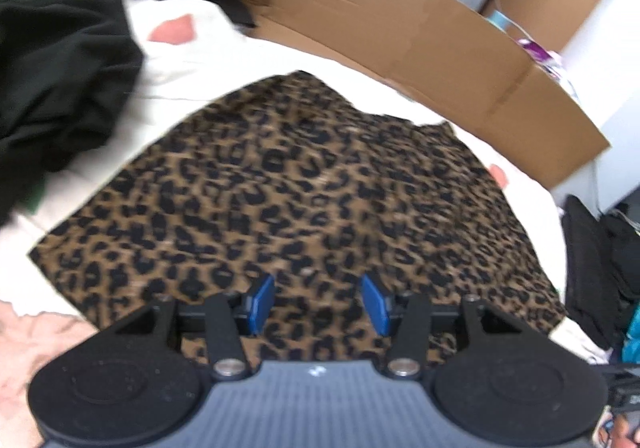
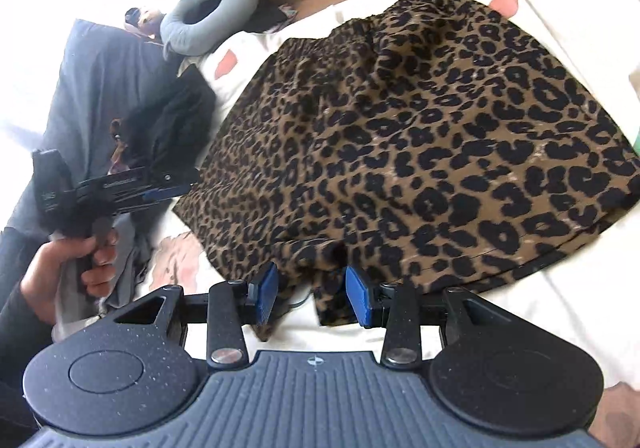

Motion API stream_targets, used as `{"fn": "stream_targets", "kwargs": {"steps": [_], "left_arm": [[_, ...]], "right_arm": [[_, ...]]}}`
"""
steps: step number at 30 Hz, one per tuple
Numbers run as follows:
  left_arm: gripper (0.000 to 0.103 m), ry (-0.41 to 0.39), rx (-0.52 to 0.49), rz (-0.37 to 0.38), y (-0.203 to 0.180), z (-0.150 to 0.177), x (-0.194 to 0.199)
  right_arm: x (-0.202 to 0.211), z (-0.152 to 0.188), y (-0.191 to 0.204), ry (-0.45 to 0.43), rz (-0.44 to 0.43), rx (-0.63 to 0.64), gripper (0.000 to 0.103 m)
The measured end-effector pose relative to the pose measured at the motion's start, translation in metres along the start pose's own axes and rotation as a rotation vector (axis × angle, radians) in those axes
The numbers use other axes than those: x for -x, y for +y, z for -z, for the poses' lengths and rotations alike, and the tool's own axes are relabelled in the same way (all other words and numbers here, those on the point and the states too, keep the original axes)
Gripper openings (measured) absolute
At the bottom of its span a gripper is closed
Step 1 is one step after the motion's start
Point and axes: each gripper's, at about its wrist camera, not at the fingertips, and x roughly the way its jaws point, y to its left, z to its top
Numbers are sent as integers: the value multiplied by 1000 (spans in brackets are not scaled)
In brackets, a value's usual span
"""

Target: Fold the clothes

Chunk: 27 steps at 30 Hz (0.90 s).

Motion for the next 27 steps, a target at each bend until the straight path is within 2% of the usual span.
{"fn": "stream_targets", "kwargs": {"steps": [3, 9, 14, 15, 18, 19, 21, 27], "left_arm": [[52, 17, -3, 33, -13, 5, -3], [52, 65, 9, 77, -27, 21, -8], [52, 108, 55, 91, -21, 34, -12], [52, 119, 59, 94, -20, 37, -13], [52, 143, 75, 102, -15, 44, -13], [52, 148, 81, 109, -14, 46, -13], [52, 154, 93, 128, -14, 49, -13], [52, 181, 131, 186, -14, 60, -13]], "right_arm": [[-10, -3, 0, 12, -42, 18, 45], [-38, -8, 6, 30, -20, 68, 45], [-53, -3, 9, 62, -19, 92, 43], [-54, -2, 9, 65, -25, 93, 40], [-55, 3, 15, 78, -35, 116, 12], [-55, 5, 17, 83, -38, 124, 9], [-55, 8, 22, 93, -43, 141, 4], [-59, 23, 39, 128, -63, 194, 4]]}}
